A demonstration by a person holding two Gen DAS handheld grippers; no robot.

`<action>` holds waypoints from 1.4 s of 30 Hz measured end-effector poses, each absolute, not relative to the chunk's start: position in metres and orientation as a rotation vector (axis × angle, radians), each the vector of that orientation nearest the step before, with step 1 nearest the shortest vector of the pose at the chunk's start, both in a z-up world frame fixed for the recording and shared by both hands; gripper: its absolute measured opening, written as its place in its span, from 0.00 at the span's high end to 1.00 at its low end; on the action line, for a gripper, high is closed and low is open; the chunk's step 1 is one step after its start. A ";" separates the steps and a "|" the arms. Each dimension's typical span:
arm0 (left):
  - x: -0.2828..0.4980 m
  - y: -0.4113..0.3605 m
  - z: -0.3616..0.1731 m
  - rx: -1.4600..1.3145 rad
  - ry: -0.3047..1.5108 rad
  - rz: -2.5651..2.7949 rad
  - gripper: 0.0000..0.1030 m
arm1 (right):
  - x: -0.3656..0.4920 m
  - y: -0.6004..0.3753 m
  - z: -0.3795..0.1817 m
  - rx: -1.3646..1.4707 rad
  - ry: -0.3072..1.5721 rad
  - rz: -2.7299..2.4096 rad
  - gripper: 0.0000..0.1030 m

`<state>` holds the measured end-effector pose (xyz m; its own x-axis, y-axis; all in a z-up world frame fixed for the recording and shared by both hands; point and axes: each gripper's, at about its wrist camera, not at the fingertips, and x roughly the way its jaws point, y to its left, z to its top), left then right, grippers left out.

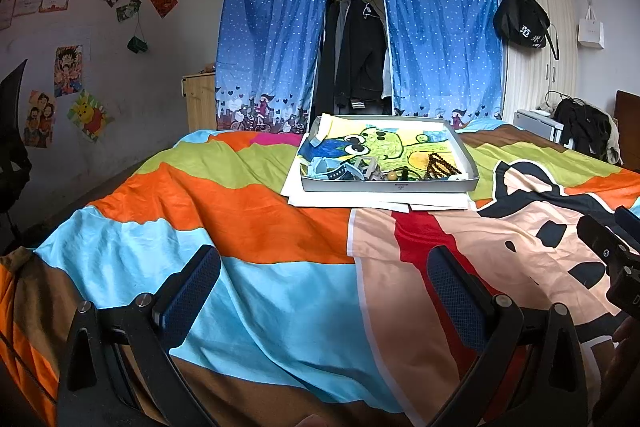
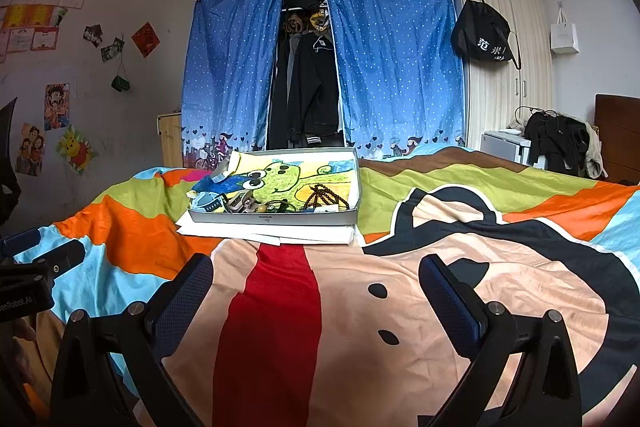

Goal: Organize jewelry

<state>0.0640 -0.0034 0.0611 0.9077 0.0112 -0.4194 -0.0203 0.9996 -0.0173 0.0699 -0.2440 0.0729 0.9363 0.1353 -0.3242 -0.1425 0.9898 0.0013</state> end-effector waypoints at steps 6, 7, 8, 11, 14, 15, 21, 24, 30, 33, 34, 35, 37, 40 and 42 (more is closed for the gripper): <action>0.064 -0.003 0.061 -0.022 0.433 0.016 0.01 | 0.070 -0.244 0.073 -0.021 0.329 0.142 0.00; 0.064 -0.003 0.061 -0.022 0.433 0.016 0.01 | 0.070 -0.244 0.073 -0.021 0.329 0.142 0.00; 0.064 -0.004 0.061 -0.021 0.433 0.016 0.01 | 0.070 -0.244 0.073 -0.022 0.329 0.141 0.00; 0.064 -0.004 0.061 -0.022 0.432 0.017 0.01 | 0.070 -0.244 0.073 -0.022 0.329 0.142 0.00; 0.064 -0.003 0.061 -0.022 0.433 0.017 0.01 | 0.070 -0.244 0.073 -0.022 0.329 0.141 0.00; 0.064 -0.003 0.061 -0.023 0.432 0.017 0.01 | 0.070 -0.244 0.073 -0.022 0.329 0.142 0.00; 0.064 -0.003 0.061 -0.022 0.433 0.017 0.01 | 0.070 -0.244 0.073 -0.021 0.330 0.142 0.00; 0.064 -0.004 0.061 -0.023 0.433 0.017 0.01 | 0.070 -0.244 0.073 -0.022 0.330 0.141 0.00; 0.063 -0.005 0.061 -0.022 0.433 0.015 0.01 | 0.069 -0.244 0.073 -0.022 0.328 0.142 0.00; 0.063 -0.005 0.061 -0.022 0.434 0.015 0.01 | 0.070 -0.244 0.073 -0.022 0.330 0.141 0.00; 0.063 -0.006 0.061 -0.022 0.434 0.015 0.01 | 0.070 -0.244 0.073 -0.022 0.332 0.141 0.00; 0.063 -0.005 0.061 -0.022 0.434 0.015 0.01 | 0.070 -0.244 0.073 -0.022 0.331 0.141 0.00; 0.064 -0.006 0.061 -0.023 0.434 0.015 0.01 | 0.070 -0.244 0.074 -0.022 0.330 0.141 0.00; 0.063 -0.007 0.060 -0.021 0.436 0.012 0.01 | 0.070 -0.244 0.073 -0.022 0.330 0.142 0.00; 0.063 -0.007 0.061 -0.021 0.436 0.012 0.01 | 0.070 -0.244 0.074 -0.022 0.331 0.142 0.00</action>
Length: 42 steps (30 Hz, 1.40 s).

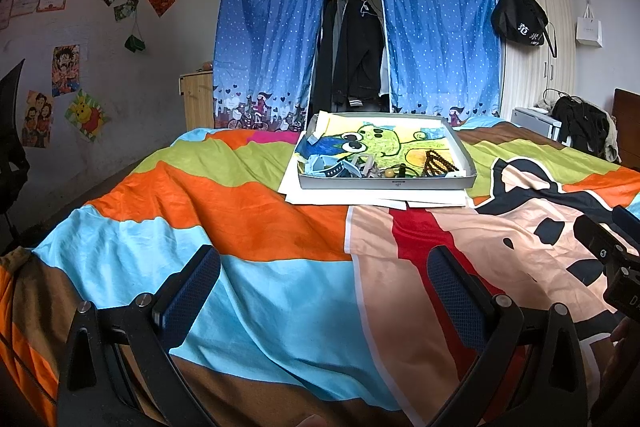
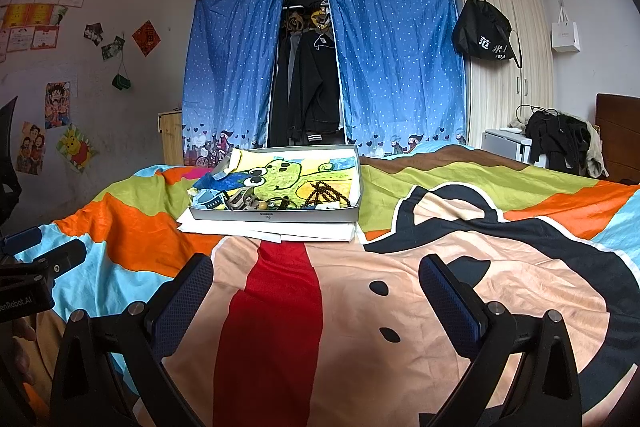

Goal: Organize jewelry

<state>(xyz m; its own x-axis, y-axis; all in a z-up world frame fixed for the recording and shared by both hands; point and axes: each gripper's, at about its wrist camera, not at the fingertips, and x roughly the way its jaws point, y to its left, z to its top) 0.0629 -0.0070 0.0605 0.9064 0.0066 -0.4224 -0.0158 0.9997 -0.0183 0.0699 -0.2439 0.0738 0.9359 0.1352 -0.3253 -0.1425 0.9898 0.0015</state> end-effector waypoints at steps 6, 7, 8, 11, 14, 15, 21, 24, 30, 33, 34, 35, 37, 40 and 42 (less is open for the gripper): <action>0.063 -0.007 0.061 -0.022 0.436 0.012 0.01 | 0.070 -0.244 0.074 -0.021 0.331 0.142 0.00; 0.063 -0.007 0.061 -0.022 0.437 0.012 0.01 | 0.070 -0.244 0.074 -0.021 0.332 0.141 0.00; 0.063 -0.008 0.060 -0.021 0.437 0.012 0.01 | 0.070 -0.244 0.074 -0.022 0.331 0.141 0.00; 0.063 -0.008 0.060 -0.022 0.440 0.010 0.01 | 0.070 -0.244 0.074 -0.022 0.331 0.141 0.00; 0.062 -0.009 0.058 -0.023 0.444 0.006 0.01 | 0.070 -0.244 0.074 -0.022 0.331 0.141 0.00; 0.061 -0.009 0.058 -0.023 0.444 0.006 0.01 | 0.070 -0.244 0.074 -0.022 0.331 0.142 0.00; 0.061 -0.009 0.058 -0.023 0.444 0.006 0.01 | 0.070 -0.244 0.074 -0.022 0.332 0.142 0.00; 0.061 -0.009 0.058 -0.023 0.444 0.006 0.01 | 0.070 -0.244 0.075 -0.022 0.332 0.142 0.00; 0.061 -0.009 0.058 -0.023 0.444 0.006 0.01 | 0.070 -0.244 0.075 -0.022 0.333 0.142 0.00; 0.061 -0.009 0.058 -0.023 0.445 0.006 0.01 | 0.070 -0.244 0.075 -0.022 0.332 0.142 0.00; 0.062 -0.009 0.058 -0.023 0.445 0.006 0.01 | 0.070 -0.245 0.075 -0.022 0.333 0.142 0.00; 0.061 -0.009 0.058 -0.023 0.445 0.006 0.01 | 0.070 -0.244 0.075 -0.022 0.333 0.142 0.00; 0.061 -0.009 0.058 -0.024 0.445 0.006 0.01 | 0.070 -0.245 0.075 -0.023 0.331 0.142 0.00; 0.061 -0.009 0.058 -0.023 0.446 0.005 0.01 | 0.070 -0.244 0.075 -0.022 0.332 0.142 0.00; 0.061 -0.009 0.058 -0.023 0.444 0.006 0.01 | 0.070 -0.244 0.075 -0.022 0.333 0.142 0.00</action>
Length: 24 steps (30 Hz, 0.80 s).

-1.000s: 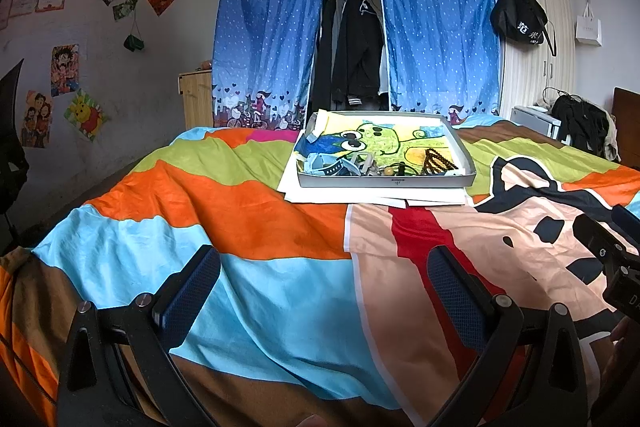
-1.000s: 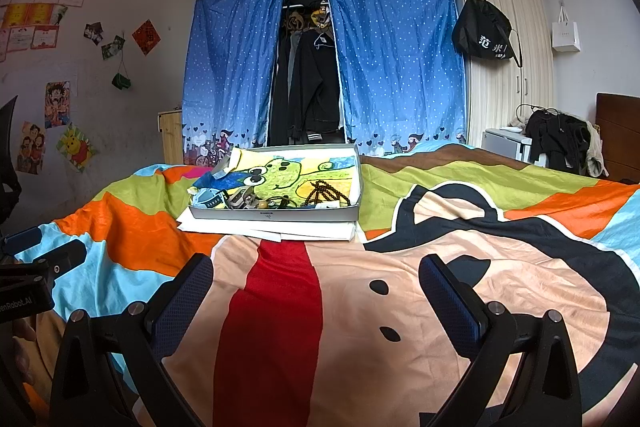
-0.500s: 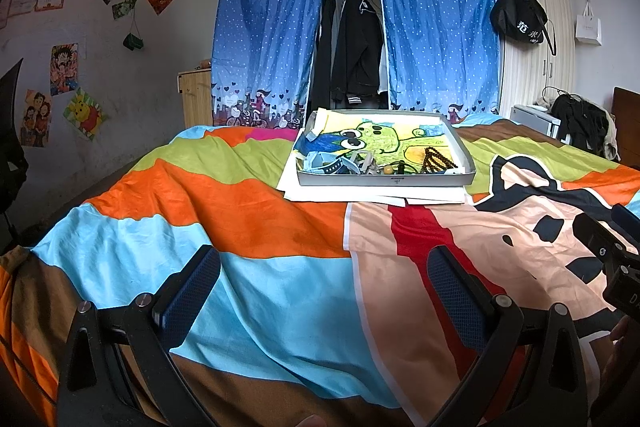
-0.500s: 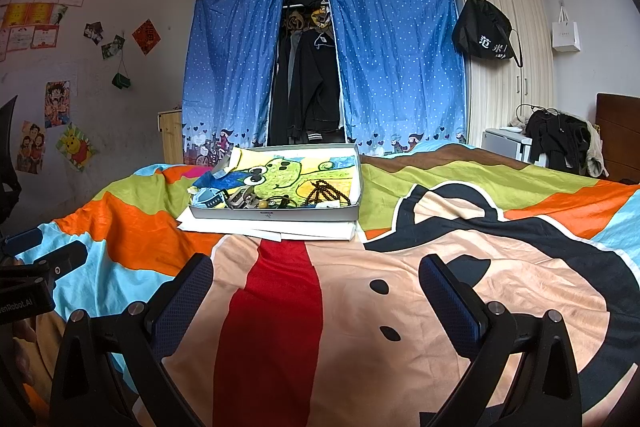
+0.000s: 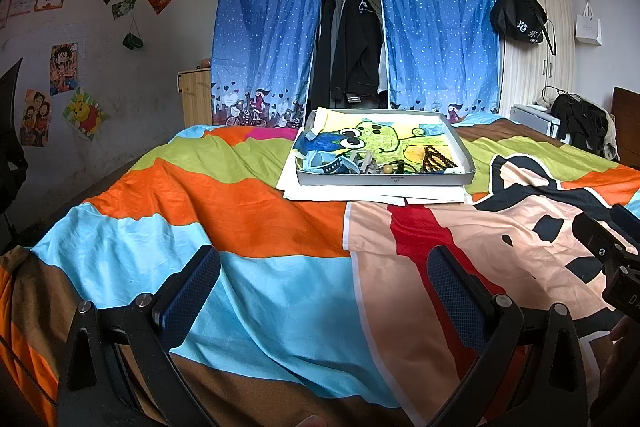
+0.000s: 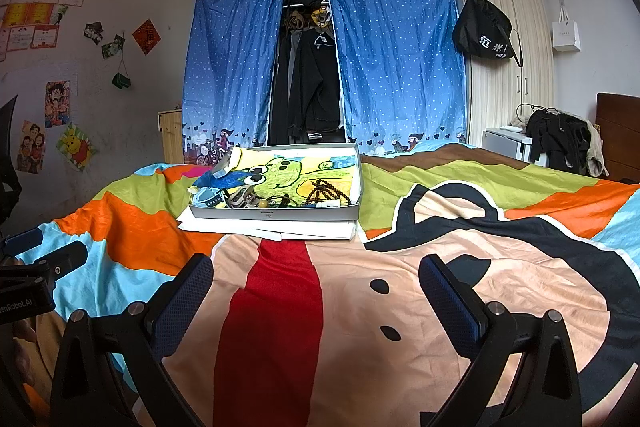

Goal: Organize jewelry

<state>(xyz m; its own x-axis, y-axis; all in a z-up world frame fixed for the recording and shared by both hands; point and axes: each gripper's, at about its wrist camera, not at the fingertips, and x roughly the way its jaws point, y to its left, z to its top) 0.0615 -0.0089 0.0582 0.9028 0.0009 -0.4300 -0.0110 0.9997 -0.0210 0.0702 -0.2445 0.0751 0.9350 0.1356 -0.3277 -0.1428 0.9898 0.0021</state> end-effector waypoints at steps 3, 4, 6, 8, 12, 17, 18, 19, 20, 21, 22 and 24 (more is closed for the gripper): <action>0.062 -0.009 0.058 -0.023 0.444 0.006 0.01 | 0.070 -0.245 0.075 -0.022 0.333 0.142 0.00; 0.061 -0.010 0.058 -0.023 0.445 0.006 0.01 | 0.070 -0.245 0.075 -0.022 0.333 0.142 0.00; 0.062 -0.009 0.058 -0.024 0.444 0.007 0.01 | 0.070 -0.245 0.075 -0.023 0.334 0.142 0.00; 0.061 -0.010 0.058 -0.026 0.443 0.008 0.01 | 0.070 -0.245 0.075 -0.023 0.333 0.142 0.00; 0.061 -0.007 0.057 -0.033 0.453 -0.003 0.01 | 0.070 -0.245 0.075 -0.023 0.334 0.142 0.00; 0.061 -0.006 0.058 -0.039 0.467 0.014 0.01 | 0.070 -0.245 0.076 -0.023 0.334 0.142 0.00; 0.061 -0.006 0.058 -0.039 0.468 0.016 0.01 | 0.070 -0.245 0.076 -0.023 0.333 0.142 0.00; 0.061 -0.006 0.058 -0.040 0.468 0.016 0.01 | 0.070 -0.245 0.076 -0.023 0.334 0.142 0.00; 0.061 -0.006 0.058 -0.040 0.468 0.015 0.01 | 0.070 -0.245 0.075 -0.023 0.334 0.142 0.00; 0.062 -0.004 0.058 -0.040 0.468 0.014 0.01 | 0.070 -0.245 0.075 -0.023 0.335 0.142 0.00; 0.062 -0.004 0.058 -0.039 0.468 0.015 0.01 | 0.070 -0.245 0.076 -0.023 0.335 0.142 0.00; 0.062 -0.004 0.058 -0.036 0.469 0.015 0.01 | 0.070 -0.245 0.076 -0.023 0.334 0.143 0.00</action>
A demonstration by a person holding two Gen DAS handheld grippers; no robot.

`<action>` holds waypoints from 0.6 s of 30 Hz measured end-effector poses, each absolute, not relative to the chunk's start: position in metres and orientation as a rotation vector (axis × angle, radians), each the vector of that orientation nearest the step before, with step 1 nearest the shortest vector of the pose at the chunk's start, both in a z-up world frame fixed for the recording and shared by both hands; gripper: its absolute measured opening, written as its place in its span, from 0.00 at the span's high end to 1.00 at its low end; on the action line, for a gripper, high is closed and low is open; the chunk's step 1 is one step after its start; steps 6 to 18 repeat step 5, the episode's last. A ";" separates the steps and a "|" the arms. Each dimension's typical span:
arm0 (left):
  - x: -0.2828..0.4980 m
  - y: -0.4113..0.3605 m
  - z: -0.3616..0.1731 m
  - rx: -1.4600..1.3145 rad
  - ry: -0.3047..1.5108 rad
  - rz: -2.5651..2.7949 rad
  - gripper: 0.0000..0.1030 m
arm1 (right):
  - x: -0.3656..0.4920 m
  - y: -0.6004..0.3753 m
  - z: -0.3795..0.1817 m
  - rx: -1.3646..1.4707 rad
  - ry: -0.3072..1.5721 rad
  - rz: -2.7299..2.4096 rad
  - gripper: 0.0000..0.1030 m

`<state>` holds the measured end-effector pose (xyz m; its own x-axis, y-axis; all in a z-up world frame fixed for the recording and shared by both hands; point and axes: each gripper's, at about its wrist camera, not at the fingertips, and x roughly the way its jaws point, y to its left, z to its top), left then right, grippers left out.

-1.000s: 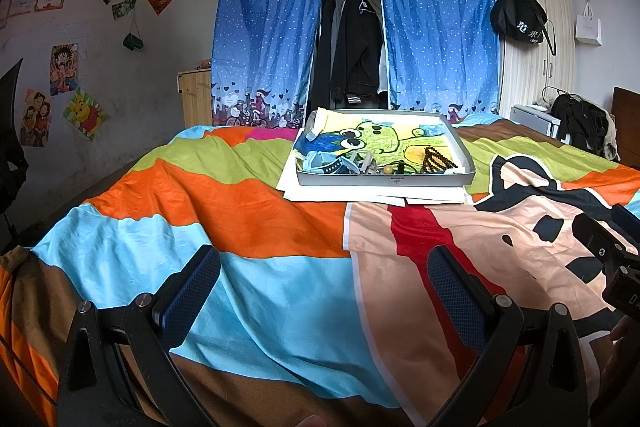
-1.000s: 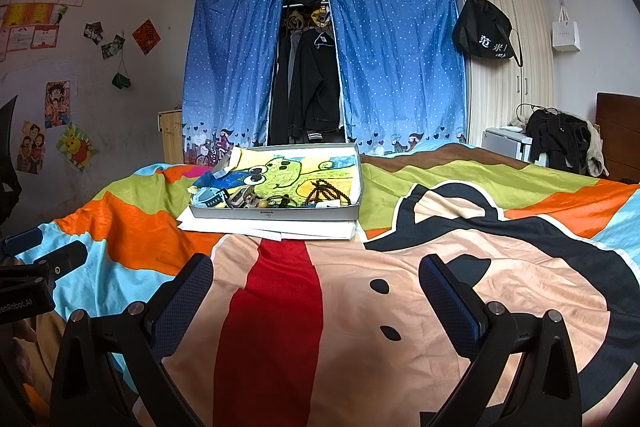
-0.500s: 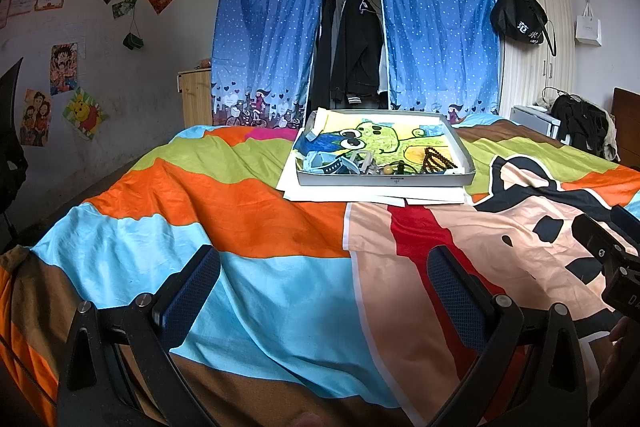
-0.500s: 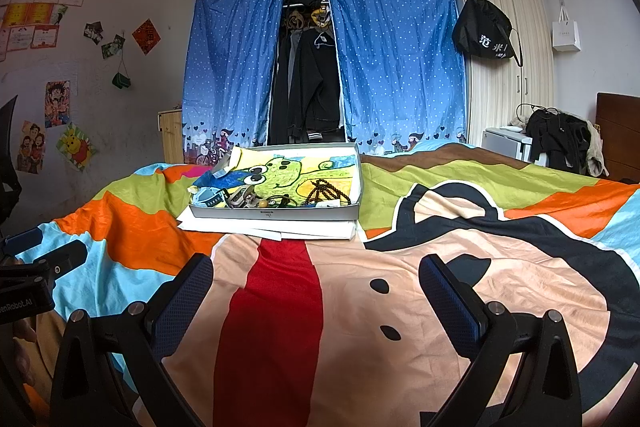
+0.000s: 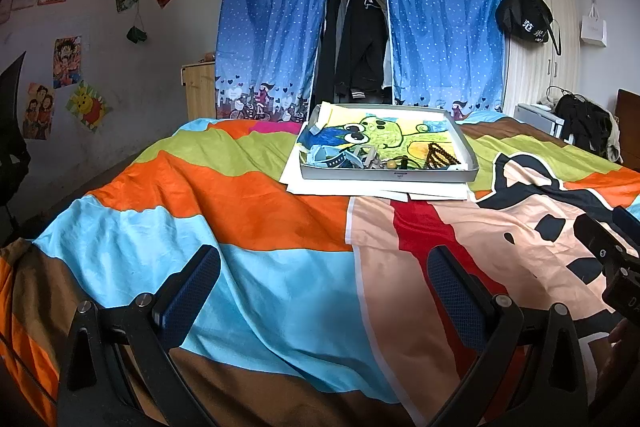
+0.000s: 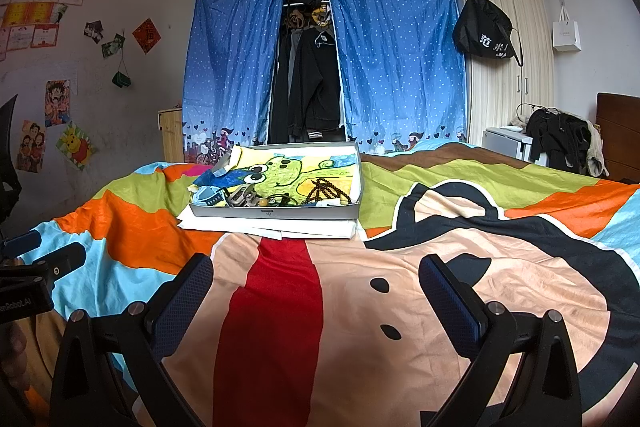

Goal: Organize jewelry

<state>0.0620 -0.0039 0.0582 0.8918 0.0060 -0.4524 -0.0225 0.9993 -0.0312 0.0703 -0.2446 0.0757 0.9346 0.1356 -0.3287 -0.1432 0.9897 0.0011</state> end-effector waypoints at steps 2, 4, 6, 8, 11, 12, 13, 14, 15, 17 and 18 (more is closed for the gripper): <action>0.062 -0.003 0.058 -0.037 0.469 0.015 0.01 | 0.070 -0.245 0.076 -0.023 0.334 0.142 0.00; 0.062 -0.003 0.058 -0.038 0.470 0.016 0.01 | 0.070 -0.245 0.076 -0.023 0.335 0.142 0.00; 0.063 -0.003 0.058 -0.039 0.472 0.015 0.01 | 0.070 -0.245 0.076 -0.022 0.335 0.142 0.00; 0.063 -0.003 0.058 -0.039 0.472 0.015 0.01 | 0.070 -0.245 0.076 -0.022 0.335 0.142 0.00; 0.063 -0.003 0.058 -0.039 0.472 0.015 0.01 | 0.070 -0.245 0.076 -0.022 0.335 0.142 0.00; 0.063 -0.003 0.058 -0.039 0.472 0.015 0.01 | 0.070 -0.245 0.076 -0.022 0.335 0.142 0.00; 0.063 -0.003 0.058 -0.039 0.472 0.015 0.01 | 0.070 -0.245 0.076 -0.022 0.335 0.142 0.00; 0.063 -0.003 0.058 -0.039 0.472 0.015 0.01 | 0.070 -0.245 0.076 -0.022 0.335 0.142 0.00; 0.063 -0.003 0.058 -0.039 0.472 0.015 0.01 | 0.070 -0.245 0.076 -0.022 0.335 0.142 0.00; 0.063 -0.003 0.058 -0.039 0.472 0.015 0.01 | 0.070 -0.245 0.076 -0.022 0.335 0.142 0.00; 0.063 -0.003 0.058 -0.039 0.472 0.015 0.01 | 0.070 -0.245 0.076 -0.022 0.335 0.142 0.00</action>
